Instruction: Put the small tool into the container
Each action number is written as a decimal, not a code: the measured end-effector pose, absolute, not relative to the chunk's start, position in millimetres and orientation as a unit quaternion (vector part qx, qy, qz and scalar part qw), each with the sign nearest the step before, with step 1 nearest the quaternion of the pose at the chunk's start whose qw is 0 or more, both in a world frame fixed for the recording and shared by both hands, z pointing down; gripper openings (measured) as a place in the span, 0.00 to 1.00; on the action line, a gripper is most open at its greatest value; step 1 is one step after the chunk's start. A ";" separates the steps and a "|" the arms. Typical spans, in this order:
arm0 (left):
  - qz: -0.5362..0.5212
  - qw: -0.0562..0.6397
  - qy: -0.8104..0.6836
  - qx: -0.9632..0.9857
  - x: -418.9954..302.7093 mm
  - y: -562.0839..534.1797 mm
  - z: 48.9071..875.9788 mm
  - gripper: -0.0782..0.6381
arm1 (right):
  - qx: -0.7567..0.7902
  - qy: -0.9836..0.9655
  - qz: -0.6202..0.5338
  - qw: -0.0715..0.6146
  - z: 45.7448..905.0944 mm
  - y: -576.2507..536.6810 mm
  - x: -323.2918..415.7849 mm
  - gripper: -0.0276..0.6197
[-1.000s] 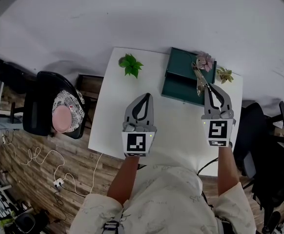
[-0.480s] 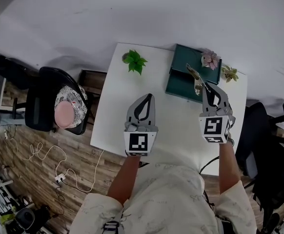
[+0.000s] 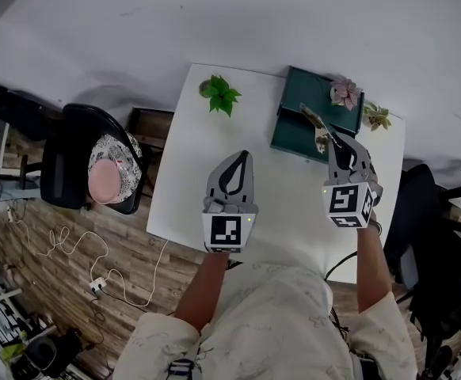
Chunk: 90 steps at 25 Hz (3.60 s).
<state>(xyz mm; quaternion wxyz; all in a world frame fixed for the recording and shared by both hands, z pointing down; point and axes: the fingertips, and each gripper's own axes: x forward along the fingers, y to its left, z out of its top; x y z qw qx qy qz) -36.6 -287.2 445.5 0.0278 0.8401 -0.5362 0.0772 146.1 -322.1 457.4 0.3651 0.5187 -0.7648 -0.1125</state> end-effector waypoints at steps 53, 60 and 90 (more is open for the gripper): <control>0.085 0.051 -0.549 0.830 -49.9 -286.7 470.3 0.12 | 0.384 -0.727 -0.097 0.561 575.4 -349.3 142.0 0.06; 0.093 0.060 -0.546 0.830 -49.8 -285.7 477.2 0.12 | 0.372 -0.708 -0.100 0.592 587.0 -358.0 145.8 0.06; 0.088 0.059 -0.545 0.832 -49.3 -286.6 481.9 0.12 | 0.336 -0.669 -0.095 0.657 612.7 -361.5 151.1 0.07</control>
